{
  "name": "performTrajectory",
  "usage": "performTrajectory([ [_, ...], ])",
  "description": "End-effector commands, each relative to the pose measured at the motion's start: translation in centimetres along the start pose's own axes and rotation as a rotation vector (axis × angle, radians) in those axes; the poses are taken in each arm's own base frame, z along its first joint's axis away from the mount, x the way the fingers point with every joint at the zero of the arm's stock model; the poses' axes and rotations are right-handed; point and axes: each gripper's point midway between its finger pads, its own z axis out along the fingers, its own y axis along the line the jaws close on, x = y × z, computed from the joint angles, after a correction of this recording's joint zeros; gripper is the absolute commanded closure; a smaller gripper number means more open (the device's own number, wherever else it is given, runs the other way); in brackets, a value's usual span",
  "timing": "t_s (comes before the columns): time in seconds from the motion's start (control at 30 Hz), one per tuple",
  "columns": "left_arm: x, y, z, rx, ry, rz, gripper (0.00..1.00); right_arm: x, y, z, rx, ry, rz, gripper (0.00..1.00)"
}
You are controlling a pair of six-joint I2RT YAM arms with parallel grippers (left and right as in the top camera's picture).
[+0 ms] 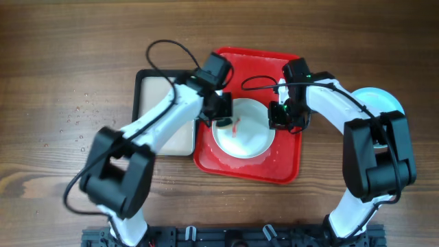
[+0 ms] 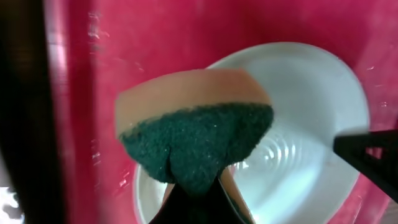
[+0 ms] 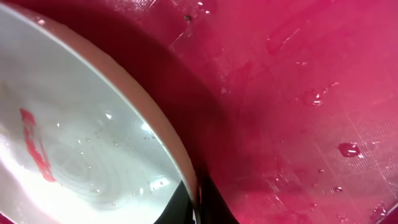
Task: Clean dirty plates on tray and stack at the side
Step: 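Scrub the white plate with the sponge in the left gripper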
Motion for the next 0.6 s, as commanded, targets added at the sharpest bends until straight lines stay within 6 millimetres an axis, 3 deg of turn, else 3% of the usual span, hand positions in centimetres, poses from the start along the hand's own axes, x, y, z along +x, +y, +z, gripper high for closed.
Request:
performTrajectory([
  [0.0,0.7,-3.0,2.7,0.122,0.058,0.011,0.96,-0.6,-2.2,0.5,0.121,-0.028,0.069,0.96],
  [0.1,1.3,-4.7,5.8,0.136,0.060,0.070,0.96,-0.6,-2.2,0.5,0.120,-0.027,0.069,0.96],
  [0.17,1.7,-4.3,7.6,0.109,0.073,0.075,0.96,-0.5,-2.2,0.5,0.121,-0.026,0.069,0.96],
  [0.2,1.8,-3.2,8.0,0.051,0.074,0.063,0.96,-0.5,-2.3,0.5,0.121,-0.025,0.070,0.96],
  [0.3,1.8,4.8,6.8,-0.351,0.014,-0.082,0.96,-0.5,-2.3,0.5,0.122,-0.023,0.070,0.96],
  [0.4,3.1,8.7,5.1,-0.517,0.066,-0.091,0.96,-0.5,-2.3,0.5,0.122,-0.023,0.066,0.96],
  [0.5,3.5,8.7,5.2,-0.482,0.102,-0.122,0.96,-0.5,-2.3,0.5,0.122,-0.023,0.065,0.96],
  [0.57,3.5,5.7,6.4,-0.313,0.135,-0.139,0.96,-0.5,-2.3,0.5,0.122,-0.022,0.052,0.96],
])
